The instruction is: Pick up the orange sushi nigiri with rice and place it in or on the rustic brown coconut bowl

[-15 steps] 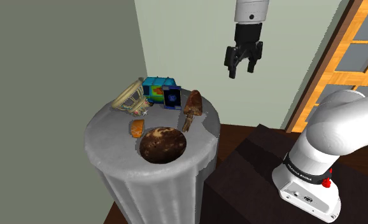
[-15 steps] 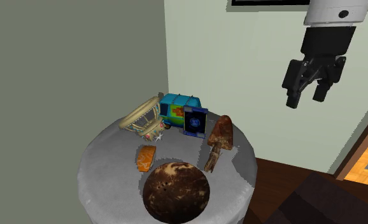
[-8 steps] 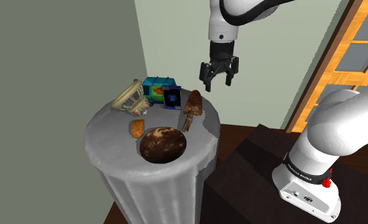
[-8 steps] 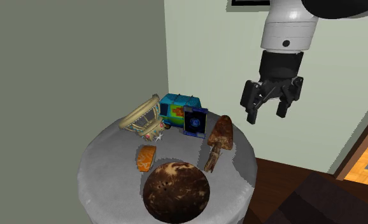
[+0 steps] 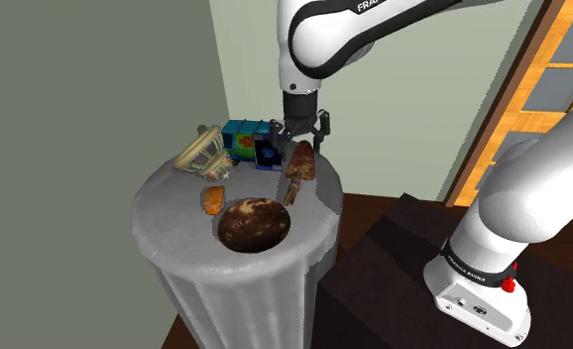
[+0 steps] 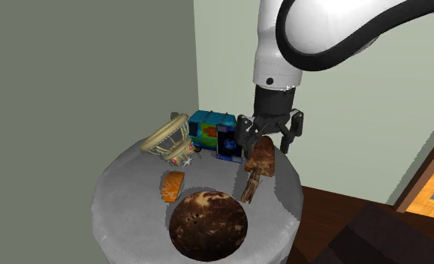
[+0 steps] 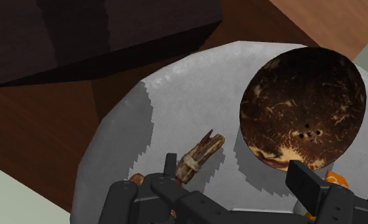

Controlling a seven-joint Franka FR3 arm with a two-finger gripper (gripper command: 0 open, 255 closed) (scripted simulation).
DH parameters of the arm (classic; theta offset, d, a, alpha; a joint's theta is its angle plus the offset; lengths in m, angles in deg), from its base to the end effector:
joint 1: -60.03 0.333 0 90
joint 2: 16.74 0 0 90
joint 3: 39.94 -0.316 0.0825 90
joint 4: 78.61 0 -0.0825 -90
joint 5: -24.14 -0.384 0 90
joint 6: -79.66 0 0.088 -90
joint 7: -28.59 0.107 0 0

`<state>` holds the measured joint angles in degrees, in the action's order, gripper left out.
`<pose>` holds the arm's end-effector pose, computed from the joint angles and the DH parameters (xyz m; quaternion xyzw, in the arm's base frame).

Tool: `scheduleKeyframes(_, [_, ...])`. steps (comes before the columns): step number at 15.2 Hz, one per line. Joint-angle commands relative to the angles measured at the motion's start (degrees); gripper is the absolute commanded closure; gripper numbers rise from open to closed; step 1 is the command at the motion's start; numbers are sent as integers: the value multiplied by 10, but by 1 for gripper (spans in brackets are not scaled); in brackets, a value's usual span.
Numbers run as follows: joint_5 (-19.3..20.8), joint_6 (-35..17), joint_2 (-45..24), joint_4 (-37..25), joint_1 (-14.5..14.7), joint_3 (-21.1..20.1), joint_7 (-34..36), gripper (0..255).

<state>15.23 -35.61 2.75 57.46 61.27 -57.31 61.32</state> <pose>0.4132 0.1530 0.4442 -0.9858 0.1660 0.0237 0.0108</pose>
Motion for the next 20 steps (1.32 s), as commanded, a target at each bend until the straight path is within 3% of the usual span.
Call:
scheduleKeyframes(1, [7,-28,-43,-19,-1,-18,30,0])
scheduleKeyframes(10, [99,-105,-251,-153,11,-63,179,0])
scheduleKeyframes(20, [209,-104,-488,-384,86,-34,312,0])
